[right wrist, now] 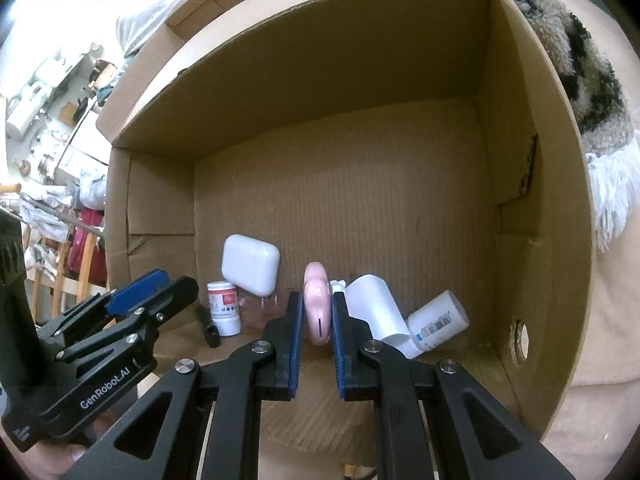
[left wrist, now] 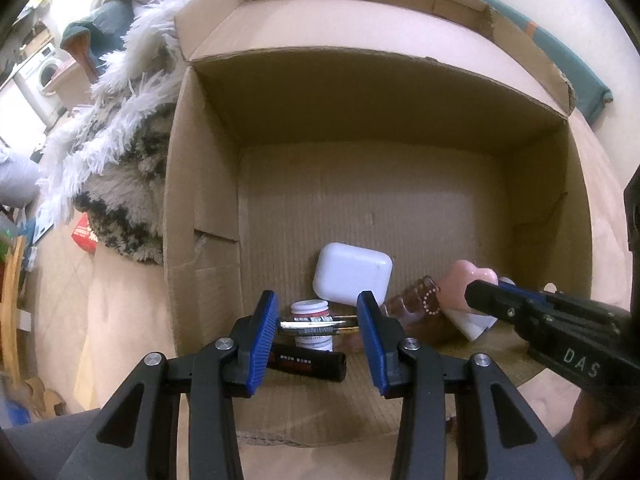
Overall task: Organize rigid objects
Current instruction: 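Lower the battery and pink keychain into the box and open both tools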
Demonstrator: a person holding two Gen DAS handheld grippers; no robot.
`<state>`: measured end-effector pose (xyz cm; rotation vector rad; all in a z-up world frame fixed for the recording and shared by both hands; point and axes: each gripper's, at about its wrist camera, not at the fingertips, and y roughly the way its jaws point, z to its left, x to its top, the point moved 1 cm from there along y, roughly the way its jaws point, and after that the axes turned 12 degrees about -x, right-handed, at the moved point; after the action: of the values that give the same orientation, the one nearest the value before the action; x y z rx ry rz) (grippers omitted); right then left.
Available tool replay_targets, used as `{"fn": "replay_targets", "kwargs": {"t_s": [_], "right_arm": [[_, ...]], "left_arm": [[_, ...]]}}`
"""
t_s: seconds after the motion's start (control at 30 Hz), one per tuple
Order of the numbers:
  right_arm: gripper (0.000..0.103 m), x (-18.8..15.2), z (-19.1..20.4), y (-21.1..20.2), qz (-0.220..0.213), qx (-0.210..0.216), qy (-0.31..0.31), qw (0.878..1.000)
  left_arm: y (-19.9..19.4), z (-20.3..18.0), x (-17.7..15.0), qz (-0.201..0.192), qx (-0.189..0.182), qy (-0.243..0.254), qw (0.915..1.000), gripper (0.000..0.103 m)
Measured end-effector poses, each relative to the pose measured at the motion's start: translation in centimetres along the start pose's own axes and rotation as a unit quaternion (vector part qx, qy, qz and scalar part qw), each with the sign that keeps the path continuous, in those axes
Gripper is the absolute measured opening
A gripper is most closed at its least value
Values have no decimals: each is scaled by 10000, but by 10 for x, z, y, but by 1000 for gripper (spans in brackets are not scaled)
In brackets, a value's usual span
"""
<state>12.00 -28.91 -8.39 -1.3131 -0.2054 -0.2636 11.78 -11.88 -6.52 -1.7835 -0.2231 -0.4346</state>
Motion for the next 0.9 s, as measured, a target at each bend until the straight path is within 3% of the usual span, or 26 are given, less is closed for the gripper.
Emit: {"fn": "replay_targets", "kwargs": {"t_s": [0.57, 0.67, 0.7, 0.77, 0.9], "right_arm": [[17, 10, -2, -8, -351, -127, 125, 9992], [36, 12, -5, -10, -365, -10, 252, 9990], [55, 13, -6, -13, -415, 50, 300, 9987], [74, 15, -7, -19, -577, 192, 382, 9974], [74, 17, -5, -23, -646, 420, 418, 9962]], "left_arm": [[-9, -16, -4, -127, -42, 75, 9999, 37], [-13, -19, -4, -200, -43, 141, 9997, 37], [-14, -20, -4, -235, -48, 154, 9996, 37], [-17, -21, -3, -273, -25, 174, 9995, 39], [-22, -22, -5, -331, 60, 208, 9992, 54]]}}
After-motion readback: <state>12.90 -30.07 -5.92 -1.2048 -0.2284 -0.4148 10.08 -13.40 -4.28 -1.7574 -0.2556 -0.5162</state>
